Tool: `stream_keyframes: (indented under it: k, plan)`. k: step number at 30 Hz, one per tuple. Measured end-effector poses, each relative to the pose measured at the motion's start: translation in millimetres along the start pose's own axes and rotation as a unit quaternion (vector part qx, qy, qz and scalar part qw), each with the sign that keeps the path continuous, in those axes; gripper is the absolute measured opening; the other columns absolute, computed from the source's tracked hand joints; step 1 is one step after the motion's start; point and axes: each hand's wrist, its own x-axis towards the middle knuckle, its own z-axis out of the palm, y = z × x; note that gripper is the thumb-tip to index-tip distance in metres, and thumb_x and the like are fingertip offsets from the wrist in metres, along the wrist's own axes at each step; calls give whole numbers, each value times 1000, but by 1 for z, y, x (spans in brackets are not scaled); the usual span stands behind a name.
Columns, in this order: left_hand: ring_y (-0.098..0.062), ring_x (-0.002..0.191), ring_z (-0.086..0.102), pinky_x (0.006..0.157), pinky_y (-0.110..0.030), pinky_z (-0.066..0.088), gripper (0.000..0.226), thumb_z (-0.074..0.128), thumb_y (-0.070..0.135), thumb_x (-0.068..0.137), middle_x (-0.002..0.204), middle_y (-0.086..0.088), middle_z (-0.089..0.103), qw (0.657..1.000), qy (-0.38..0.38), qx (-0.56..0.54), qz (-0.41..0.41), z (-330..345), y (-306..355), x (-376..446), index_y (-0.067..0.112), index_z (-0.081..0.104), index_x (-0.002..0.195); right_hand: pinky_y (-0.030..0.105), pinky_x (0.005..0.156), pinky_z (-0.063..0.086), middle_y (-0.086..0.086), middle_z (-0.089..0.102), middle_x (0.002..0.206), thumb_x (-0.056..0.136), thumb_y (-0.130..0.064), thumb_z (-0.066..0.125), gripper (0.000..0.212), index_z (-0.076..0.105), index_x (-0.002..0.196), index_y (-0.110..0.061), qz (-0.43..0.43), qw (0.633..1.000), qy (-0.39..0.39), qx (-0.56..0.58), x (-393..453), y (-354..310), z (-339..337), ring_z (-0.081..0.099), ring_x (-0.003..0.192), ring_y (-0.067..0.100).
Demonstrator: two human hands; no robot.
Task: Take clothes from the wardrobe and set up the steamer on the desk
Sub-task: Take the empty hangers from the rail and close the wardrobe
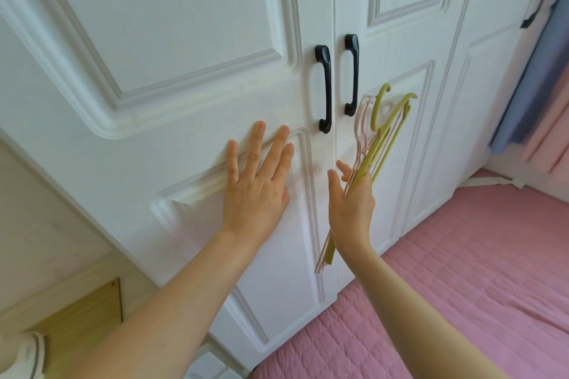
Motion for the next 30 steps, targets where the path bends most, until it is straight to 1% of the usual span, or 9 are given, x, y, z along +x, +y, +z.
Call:
stream_keyframes:
  k: [3, 6, 8, 13, 16, 19, 23, 26, 30]
  plan:
    - [-35, 147, -7, 116, -59, 1, 62, 52, 38, 93, 161, -6, 10, 996, -45, -76, -18, -25, 11, -2, 15, 35, 148, 16, 63, 44, -15, 56, 86, 100, -35, 42, 25, 57, 103, -14, -6, 1000, -13, -12, -19, -4, -31, 52, 63, -6]
    - [-25, 148, -11, 119, -44, 3, 57, 44, 39, 98, 162, -1, 10, 967, -89, -236, -39, -54, 29, -11, 17, 30, 149, 29, 75, 53, -11, 61, 81, 101, -34, 40, 24, 57, 94, -18, 0, 999, -42, 4, -44, -6, -61, 62, 76, 3]
    - [-12, 148, -5, 118, -32, 6, 55, 43, 40, 99, 160, 7, 16, 916, -111, -381, -66, -77, 44, -21, 22, 30, 149, 41, 84, 55, -9, 65, 83, 100, -33, 41, 22, 54, 91, -16, 12, 997, -67, 19, -61, -6, -80, 66, 85, 11]
    - [-2, 137, 31, 115, -27, 26, 52, 48, 45, 96, 152, 12, 35, 771, -152, -599, -152, -128, 85, -56, 30, 37, 145, 41, 86, 56, -3, 64, 79, 101, -29, 41, 25, 54, 91, -9, 28, 991, -126, 24, -106, -5, -126, 66, 81, 8]
    - [0, 132, 41, 111, -23, 33, 51, 51, 42, 95, 144, 14, 46, 692, -174, -682, -160, -143, 101, -77, 27, 43, 143, 42, 85, 55, -3, 64, 76, 101, -29, 40, 28, 54, 87, -11, 27, 987, -160, -1, -132, -1, -149, 65, 80, 10]
    - [7, 124, 49, 104, -15, 38, 45, 51, 35, 96, 136, 13, 55, 635, -160, -733, -185, -156, 111, -102, 20, 50, 139, 45, 83, 55, -4, 64, 75, 101, -30, 40, 28, 54, 83, -15, 30, 980, -194, -17, -156, 0, -166, 65, 80, 18]
    - [-1, 124, 52, 110, -33, 39, 47, 49, 46, 92, 130, 10, 61, 587, -153, -762, -228, -168, 116, -137, 20, 60, 129, 45, 78, 55, -2, 65, 75, 101, -26, 41, 26, 55, 82, -15, 36, 969, -241, -36, -186, 2, -178, 63, 77, 22]
    - [-2, 120, 56, 110, -35, 39, 44, 47, 45, 92, 124, 7, 66, 575, -149, -761, -262, -174, 114, -163, 18, 64, 123, 37, 70, 52, 2, 66, 77, 100, -24, 42, 27, 57, 82, -11, 47, 957, -282, -49, -211, 7, -181, 61, 74, 24]
    - [-8, 117, 59, 109, -39, 41, 38, 46, 40, 97, 120, 2, 68, 560, -145, -754, -311, -177, 103, -202, 17, 63, 123, 22, 55, 43, 5, 65, 75, 99, -23, 42, 30, 58, 80, -7, 63, 934, -347, -59, -246, 14, -173, 52, 59, 10]
